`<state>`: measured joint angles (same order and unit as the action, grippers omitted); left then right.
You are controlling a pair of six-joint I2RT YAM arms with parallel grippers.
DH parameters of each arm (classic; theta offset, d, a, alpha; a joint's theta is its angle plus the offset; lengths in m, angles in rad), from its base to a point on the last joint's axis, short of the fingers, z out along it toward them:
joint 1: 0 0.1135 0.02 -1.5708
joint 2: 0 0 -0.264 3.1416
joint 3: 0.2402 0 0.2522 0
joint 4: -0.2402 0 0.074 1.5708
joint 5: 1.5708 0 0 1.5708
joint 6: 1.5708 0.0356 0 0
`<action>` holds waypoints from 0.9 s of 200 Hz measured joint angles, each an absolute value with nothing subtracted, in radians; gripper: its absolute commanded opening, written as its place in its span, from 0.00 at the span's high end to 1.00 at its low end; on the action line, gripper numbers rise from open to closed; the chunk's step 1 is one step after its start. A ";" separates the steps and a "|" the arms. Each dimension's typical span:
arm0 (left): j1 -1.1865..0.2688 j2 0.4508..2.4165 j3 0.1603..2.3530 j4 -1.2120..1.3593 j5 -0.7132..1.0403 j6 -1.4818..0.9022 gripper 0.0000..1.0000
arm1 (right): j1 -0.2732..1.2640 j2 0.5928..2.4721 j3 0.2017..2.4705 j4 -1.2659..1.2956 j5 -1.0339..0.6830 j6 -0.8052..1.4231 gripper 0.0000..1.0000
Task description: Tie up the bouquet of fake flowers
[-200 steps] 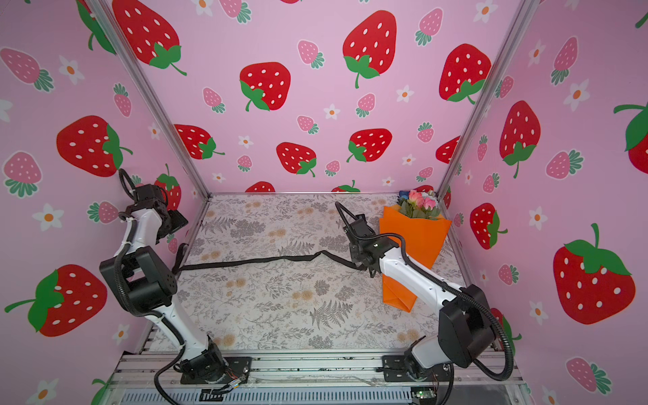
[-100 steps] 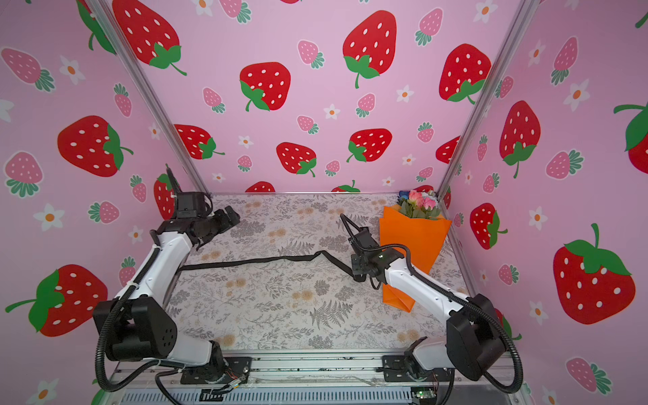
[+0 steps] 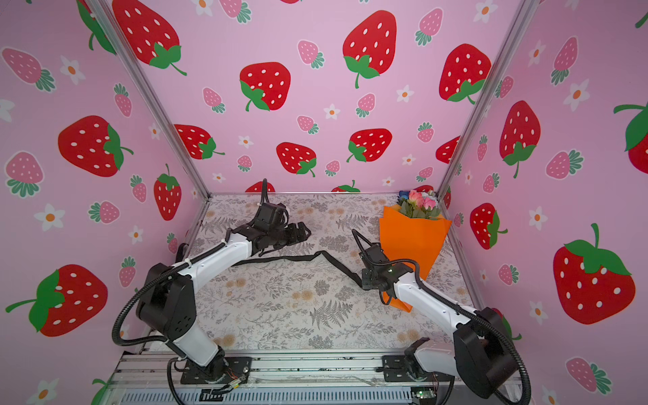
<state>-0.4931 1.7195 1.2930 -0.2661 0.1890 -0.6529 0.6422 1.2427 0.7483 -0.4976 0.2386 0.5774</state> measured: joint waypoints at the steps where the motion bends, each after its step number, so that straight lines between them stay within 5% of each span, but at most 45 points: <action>1: -0.496 1.723 1.295 -0.266 0.189 -0.654 0.09 | 0.642 1.242 0.748 -0.497 0.237 0.581 0.59; 49: -0.603 1.843 1.417 -0.213 0.208 -0.694 0.21 | 0.540 1.127 0.744 -0.497 0.235 0.573 0.33; 96: -0.661 1.951 1.506 -0.175 0.221 -0.716 0.22 | 0.311 1.082 0.758 -0.496 0.223 0.524 0.00; 180: -0.735 2.273 1.827 -0.057 0.300 -0.794 0.21 | -0.163 1.220 0.817 -0.381 0.052 0.429 0.00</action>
<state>-0.7345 2.2734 1.8271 -0.0574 0.2996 -0.7937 -0.1627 1.2198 0.8165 -0.3813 0.0517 0.4286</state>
